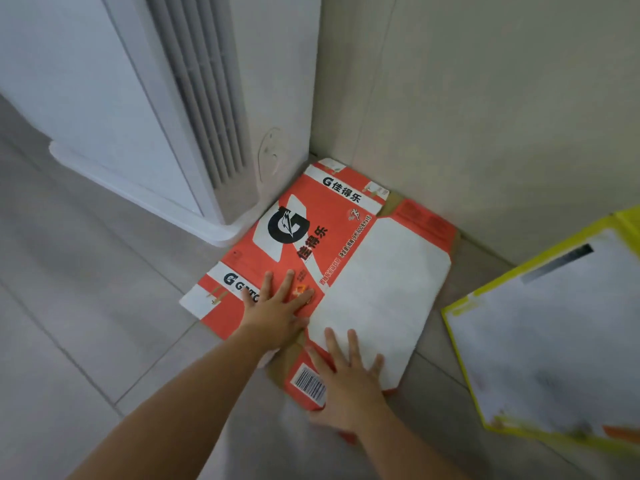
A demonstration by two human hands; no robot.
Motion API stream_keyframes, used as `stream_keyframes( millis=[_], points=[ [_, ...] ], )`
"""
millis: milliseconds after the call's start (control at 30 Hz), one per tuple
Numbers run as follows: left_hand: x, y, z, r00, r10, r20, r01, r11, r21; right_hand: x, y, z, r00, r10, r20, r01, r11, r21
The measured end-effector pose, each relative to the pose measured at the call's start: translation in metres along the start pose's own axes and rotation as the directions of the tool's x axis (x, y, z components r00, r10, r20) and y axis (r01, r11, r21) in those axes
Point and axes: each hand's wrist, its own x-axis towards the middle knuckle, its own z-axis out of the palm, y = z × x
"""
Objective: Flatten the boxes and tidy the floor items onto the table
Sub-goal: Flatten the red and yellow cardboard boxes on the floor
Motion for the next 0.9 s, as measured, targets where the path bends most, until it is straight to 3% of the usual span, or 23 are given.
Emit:
stream_keyframes(
  millis=[200, 300, 533, 633, 733, 833, 900],
  points=[
    [0.015, -0.010, -0.022, 0.990, 0.066, 0.122, -0.075, 0.995, 0.072, -0.002, 0.006, -0.006, 1.000, -0.022, 0.012, 0.022, 0.998, 0.057],
    [0.009, 0.002, -0.050, 0.984, 0.051, 0.171, -0.065, 0.995, 0.078, -0.013, 0.016, -0.041, 0.999, 0.041, 0.030, -0.045, 0.988, 0.150],
    [-0.031, 0.066, -0.141, 0.974, 0.216, -0.064, -0.206, 0.969, 0.133, -0.088, 0.073, -0.174, 0.934, 0.207, -0.291, -0.179, 0.976, 0.121],
    [-0.039, 0.111, -0.196, 0.936, 0.307, -0.173, -0.289, 0.950, 0.120, -0.147, 0.094, -0.243, 0.843, 0.238, -0.483, -0.191, 0.971, 0.145],
    [-0.054, 0.169, -0.247, 0.827, 0.421, -0.372, -0.410, 0.905, 0.113, -0.226, 0.120, -0.289, 0.682, 0.248, -0.688, -0.217, 0.967, 0.133],
    [-0.080, 0.231, -0.284, 0.621, 0.523, -0.584, -0.574, 0.811, 0.116, -0.300, 0.154, -0.298, 0.552, 0.335, -0.764, -0.299, 0.934, 0.193],
    [-0.100, 0.268, -0.301, 0.506, 0.572, -0.646, -0.667, 0.734, 0.128, -0.338, 0.168, -0.291, 0.462, 0.407, -0.788, -0.289, 0.909, 0.300]
  ],
)
